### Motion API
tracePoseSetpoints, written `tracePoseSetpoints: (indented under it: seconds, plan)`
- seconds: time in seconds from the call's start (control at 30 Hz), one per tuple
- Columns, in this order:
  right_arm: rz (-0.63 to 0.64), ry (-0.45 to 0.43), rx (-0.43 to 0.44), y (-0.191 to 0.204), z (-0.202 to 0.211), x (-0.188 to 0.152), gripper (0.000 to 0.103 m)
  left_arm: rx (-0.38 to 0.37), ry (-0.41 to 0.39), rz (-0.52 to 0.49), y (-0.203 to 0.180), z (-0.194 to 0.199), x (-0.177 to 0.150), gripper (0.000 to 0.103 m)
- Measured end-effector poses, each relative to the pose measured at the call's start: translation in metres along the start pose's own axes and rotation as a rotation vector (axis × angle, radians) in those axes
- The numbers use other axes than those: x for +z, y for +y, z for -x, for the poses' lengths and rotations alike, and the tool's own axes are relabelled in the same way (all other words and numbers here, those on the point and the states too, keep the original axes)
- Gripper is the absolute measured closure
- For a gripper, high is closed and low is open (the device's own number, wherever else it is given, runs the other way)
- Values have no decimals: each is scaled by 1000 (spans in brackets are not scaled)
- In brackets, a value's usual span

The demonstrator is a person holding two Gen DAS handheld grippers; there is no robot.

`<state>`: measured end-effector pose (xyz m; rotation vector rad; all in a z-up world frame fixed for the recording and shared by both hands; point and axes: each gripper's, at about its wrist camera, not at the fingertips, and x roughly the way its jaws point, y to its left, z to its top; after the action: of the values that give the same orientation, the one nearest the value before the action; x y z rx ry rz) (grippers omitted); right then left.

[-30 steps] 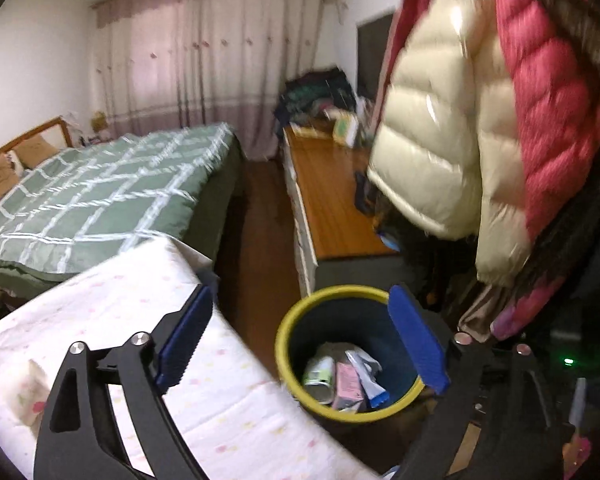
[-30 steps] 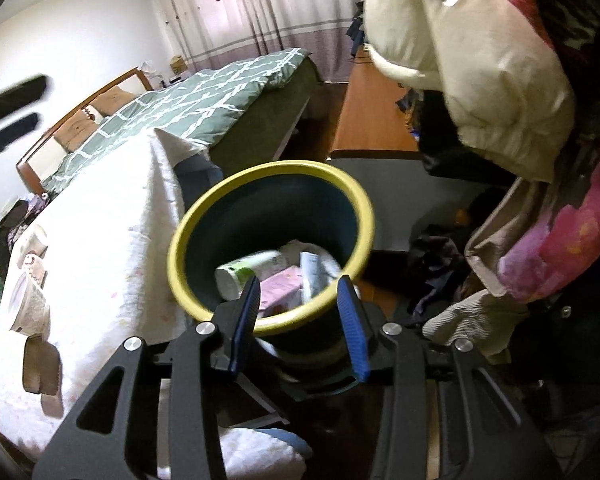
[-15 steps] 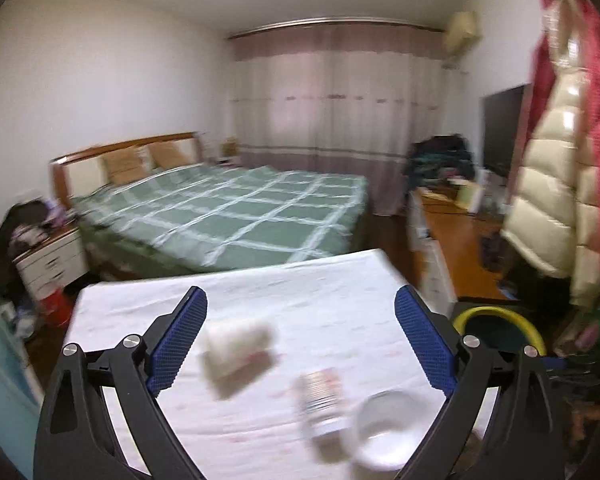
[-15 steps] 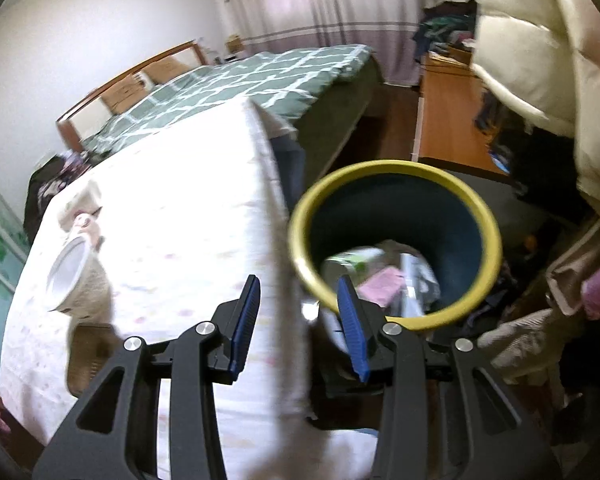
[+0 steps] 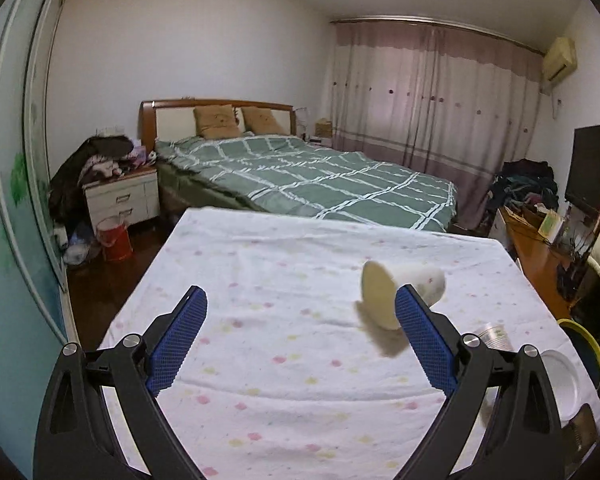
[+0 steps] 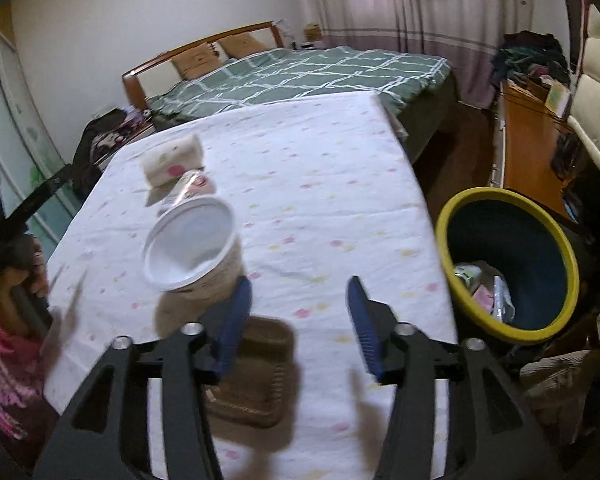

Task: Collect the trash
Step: 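Grasp the brown plastic tray with the right tool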

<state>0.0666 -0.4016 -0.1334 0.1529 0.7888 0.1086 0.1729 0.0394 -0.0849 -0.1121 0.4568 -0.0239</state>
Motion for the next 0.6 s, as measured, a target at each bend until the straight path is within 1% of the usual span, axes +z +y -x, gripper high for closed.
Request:
tracePoseSetpoints:
  seconds: [0.1, 0.2, 0.3, 0.33, 0.37, 0.47, 0.6]
  plan:
    - [14, 21, -18, 9, -1, -10, 46, -17, 35, 25, 6, -6, -7, 9]
    - [18, 37, -43, 11, -1, -19, 46, -22, 8, 12, 3, -6, -7, 9]
    - [16, 72, -49, 9, -5, -29, 47, -26, 5, -16, -6, -5, -10, 9]
    - [16, 82, -53, 10, -7, -31, 52, -31, 4, -26, -7, -5, -12, 9]
    - [15, 97, -58, 9, -10, -34, 59, -32, 2, -32, -9, -4, -12, 9]
    - [-12, 113, -55, 4, -15, -37, 65, -31, -12, -52, -14, -3, -11, 9]
    - [-16, 125, -58, 5, -19, -38, 77, -41, -11, -49, -18, 1, -8, 9]
